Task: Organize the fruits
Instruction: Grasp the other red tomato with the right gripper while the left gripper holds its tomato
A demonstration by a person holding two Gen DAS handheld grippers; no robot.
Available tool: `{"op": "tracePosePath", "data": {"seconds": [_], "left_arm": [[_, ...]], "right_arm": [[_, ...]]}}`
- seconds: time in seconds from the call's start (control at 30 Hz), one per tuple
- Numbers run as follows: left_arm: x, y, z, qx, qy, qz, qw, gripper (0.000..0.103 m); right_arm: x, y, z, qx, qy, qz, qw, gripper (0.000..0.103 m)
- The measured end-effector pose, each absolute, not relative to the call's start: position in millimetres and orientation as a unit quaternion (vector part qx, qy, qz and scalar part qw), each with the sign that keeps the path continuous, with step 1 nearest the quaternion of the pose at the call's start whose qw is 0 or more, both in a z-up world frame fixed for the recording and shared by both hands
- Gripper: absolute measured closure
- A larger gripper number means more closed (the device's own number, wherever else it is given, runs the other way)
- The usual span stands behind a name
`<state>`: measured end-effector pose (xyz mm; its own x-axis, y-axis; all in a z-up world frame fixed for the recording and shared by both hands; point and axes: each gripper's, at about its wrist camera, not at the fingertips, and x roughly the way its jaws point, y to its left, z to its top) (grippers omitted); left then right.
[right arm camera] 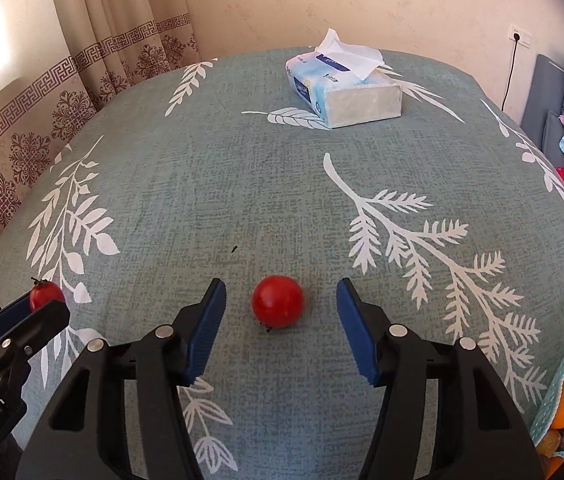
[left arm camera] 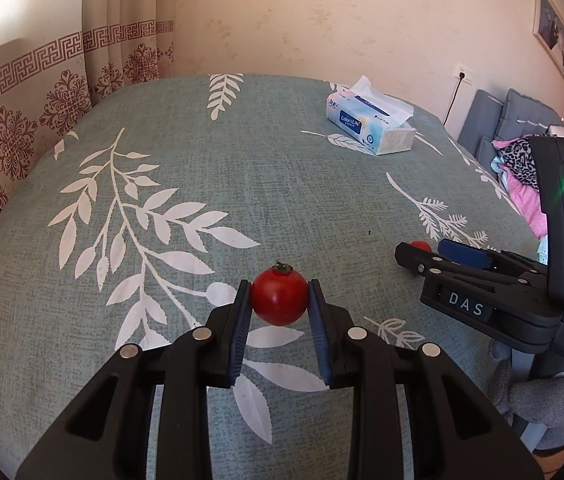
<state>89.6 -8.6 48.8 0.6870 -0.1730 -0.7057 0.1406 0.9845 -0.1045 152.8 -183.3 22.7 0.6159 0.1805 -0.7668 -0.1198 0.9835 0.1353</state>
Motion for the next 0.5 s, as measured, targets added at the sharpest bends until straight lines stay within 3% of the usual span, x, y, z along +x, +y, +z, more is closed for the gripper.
{"op": "tracePosePath", "data": {"seconds": [0.23,0.37,0.5], "left_arm": [[89.3,-7.0,47.3,-0.023,0.387,-0.083,0.918,0.075],[88.4,-7.8,47.3,-0.021,0.385,-0.083,0.919,0.075],[86.1,-9.3,46.2,-0.017,0.384,-0.083,0.920,0.075]], "right_arm": [[158.4,-179.2,14.6,0.024,0.432,0.072,0.899,0.053],[158.3,-177.5,15.0,0.017,0.430,0.070,0.900,0.071],[153.6,-177.3,16.7,0.018,0.428,0.073,0.900,0.076]]}}
